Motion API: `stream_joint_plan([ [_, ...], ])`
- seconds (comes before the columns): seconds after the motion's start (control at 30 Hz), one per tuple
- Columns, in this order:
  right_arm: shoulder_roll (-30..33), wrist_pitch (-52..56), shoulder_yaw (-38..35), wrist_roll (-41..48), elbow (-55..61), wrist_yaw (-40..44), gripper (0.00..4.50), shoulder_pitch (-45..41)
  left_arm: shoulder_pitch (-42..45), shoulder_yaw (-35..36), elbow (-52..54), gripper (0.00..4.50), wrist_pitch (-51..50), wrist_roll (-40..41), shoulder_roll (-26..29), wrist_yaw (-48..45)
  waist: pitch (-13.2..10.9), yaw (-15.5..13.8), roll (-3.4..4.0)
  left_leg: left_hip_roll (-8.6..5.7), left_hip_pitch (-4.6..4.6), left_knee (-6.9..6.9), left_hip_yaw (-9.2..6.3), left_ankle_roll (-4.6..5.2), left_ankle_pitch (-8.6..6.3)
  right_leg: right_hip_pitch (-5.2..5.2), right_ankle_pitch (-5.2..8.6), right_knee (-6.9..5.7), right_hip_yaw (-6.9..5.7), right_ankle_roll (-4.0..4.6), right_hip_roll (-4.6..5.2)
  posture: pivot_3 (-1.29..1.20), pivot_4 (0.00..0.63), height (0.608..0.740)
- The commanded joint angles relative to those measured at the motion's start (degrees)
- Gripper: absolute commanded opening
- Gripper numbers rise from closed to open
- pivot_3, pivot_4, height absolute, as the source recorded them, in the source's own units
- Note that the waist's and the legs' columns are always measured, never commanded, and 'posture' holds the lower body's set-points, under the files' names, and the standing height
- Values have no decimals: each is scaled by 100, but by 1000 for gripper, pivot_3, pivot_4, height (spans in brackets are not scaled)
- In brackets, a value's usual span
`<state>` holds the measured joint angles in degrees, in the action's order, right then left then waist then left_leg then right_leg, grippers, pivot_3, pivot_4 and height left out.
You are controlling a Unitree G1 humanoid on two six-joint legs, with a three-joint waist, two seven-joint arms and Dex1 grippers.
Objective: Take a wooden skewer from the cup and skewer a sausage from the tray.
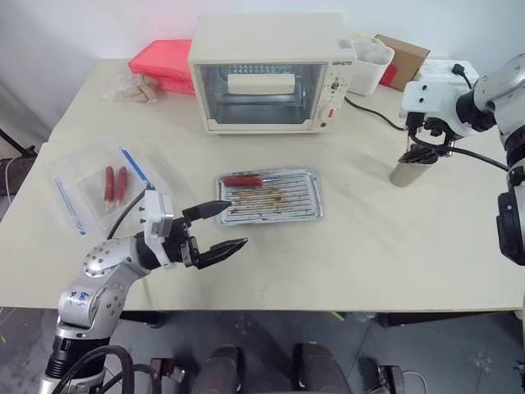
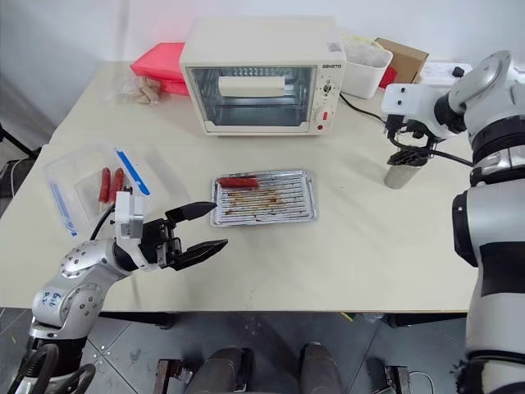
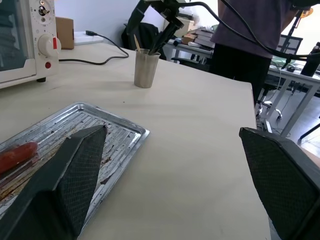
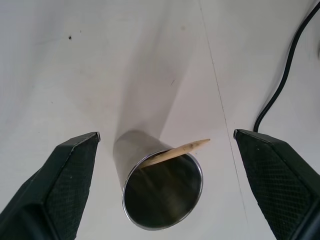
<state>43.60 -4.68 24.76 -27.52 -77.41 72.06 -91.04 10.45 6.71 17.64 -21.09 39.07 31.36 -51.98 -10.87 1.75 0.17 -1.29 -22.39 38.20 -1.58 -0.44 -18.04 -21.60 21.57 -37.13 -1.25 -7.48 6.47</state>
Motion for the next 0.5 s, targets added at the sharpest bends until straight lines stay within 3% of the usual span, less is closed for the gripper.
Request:
stream_joint_plan([
  [0.03,-5,60,-87,-75,-4,-108,4500,-215,-36,78,267,4486,20,60,-18,68,0,1,0,0,0,-1,0,0,0,0,0,0,0,0,-1,0,150,740],
  [0.1,-33,48,-133,-70,-11,-99,4500,-219,-46,82,277,4486,18,66,-11,85,0,2,0,0,0,-1,0,0,0,-1,0,0,0,0,0,0,150,740],
  [0.2,-40,48,-69,-179,-23,-129,3907,-235,-49,98,302,4500,9,81,2,116,0,3,0,0,0,-1,0,0,0,-1,0,0,0,0,-1,0,150,740],
  [0.5,-34,30,-67,-351,-30,-174,921,-274,-60,142,379,4500,-43,127,14,196,0,3,0,0,0,0,0,0,0,-1,0,-1,0,0,-1,0,150,740],
])
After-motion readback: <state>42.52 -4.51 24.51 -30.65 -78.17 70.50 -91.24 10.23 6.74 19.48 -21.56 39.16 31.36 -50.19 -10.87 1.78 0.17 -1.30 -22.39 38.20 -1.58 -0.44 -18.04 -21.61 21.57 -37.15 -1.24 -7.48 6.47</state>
